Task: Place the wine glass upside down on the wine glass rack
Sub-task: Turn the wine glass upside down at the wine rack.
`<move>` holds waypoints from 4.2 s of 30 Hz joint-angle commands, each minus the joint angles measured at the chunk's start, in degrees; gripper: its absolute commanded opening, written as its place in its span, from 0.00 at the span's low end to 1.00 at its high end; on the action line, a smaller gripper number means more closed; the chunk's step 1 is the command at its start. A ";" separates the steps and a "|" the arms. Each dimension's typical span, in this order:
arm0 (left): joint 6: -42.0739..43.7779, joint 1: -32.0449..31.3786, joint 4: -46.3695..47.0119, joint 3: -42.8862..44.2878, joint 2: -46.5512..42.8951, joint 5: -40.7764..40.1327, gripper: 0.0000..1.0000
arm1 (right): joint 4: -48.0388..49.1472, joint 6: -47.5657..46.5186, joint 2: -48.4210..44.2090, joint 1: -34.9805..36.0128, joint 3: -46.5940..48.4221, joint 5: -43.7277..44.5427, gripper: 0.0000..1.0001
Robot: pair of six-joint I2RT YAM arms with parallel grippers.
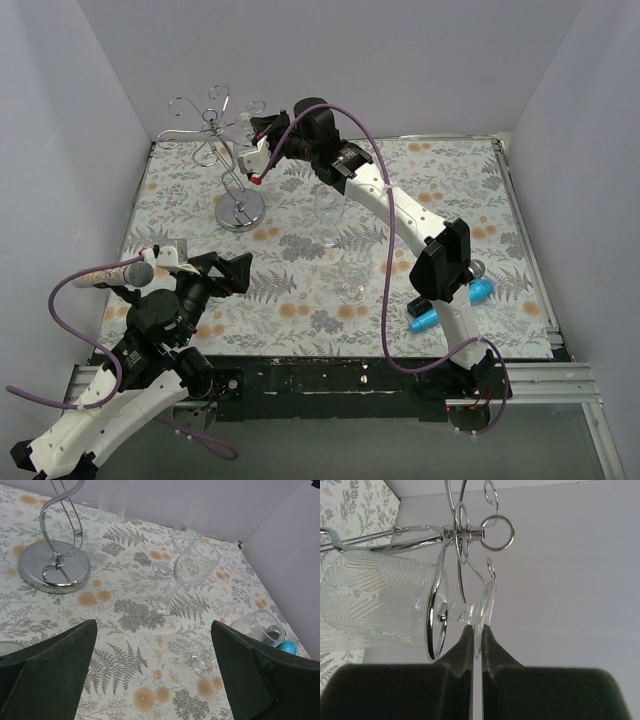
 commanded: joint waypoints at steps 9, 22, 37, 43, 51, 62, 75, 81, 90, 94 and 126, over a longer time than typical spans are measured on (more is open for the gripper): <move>-0.01 -0.23 -0.69 -0.06 -0.55 -1.15 0.98 | 5.55 -10.23 -3.24 0.89 -0.99 -4.29 0.01; -0.01 -0.14 -0.69 0.03 -0.46 -1.24 0.98 | 3.17 -13.40 -5.79 0.72 -2.14 -7.72 0.01; -0.01 -0.14 -0.69 -0.06 -0.46 -1.24 0.98 | 2.47 -15.86 -8.08 0.89 -4.60 -8.87 0.01; -0.01 -0.14 -0.69 0.03 -0.20 -1.15 0.98 | 2.47 -16.21 -9.04 0.89 -5.04 -9.13 0.01; -0.10 -0.14 -0.61 -0.06 -0.11 -1.15 0.98 | 1.68 -16.13 -10.45 0.89 -6.00 -9.66 0.01; -0.01 -0.14 -0.61 0.03 -0.02 -1.06 0.98 | 0.01 -16.03 -12.21 1.50 -7.85 -10.01 0.01; 0.08 -0.14 -0.61 0.03 -0.28 -0.98 0.98 | -1.40 -16.48 -13.96 2.03 -9.26 -9.39 0.01; 0.08 -0.23 -0.61 0.03 -0.20 -0.89 0.98 | -2.01 -16.48 -14.84 1.95 -9.70 -9.04 0.01; -0.01 -0.14 -0.69 -0.06 -0.37 -0.80 0.98 | -2.28 -17.00 -15.63 1.86 -10.93 -7.38 0.01; -0.01 -0.14 -0.69 0.03 -0.46 -0.71 0.98 | -1.93 -17.00 -15.64 1.77 -11.28 -6.32 0.01; -0.01 -0.14 -0.69 0.03 -0.46 -0.62 0.98 | -2.54 -14.37 -17.22 -0.16 -12.33 -5.79 0.01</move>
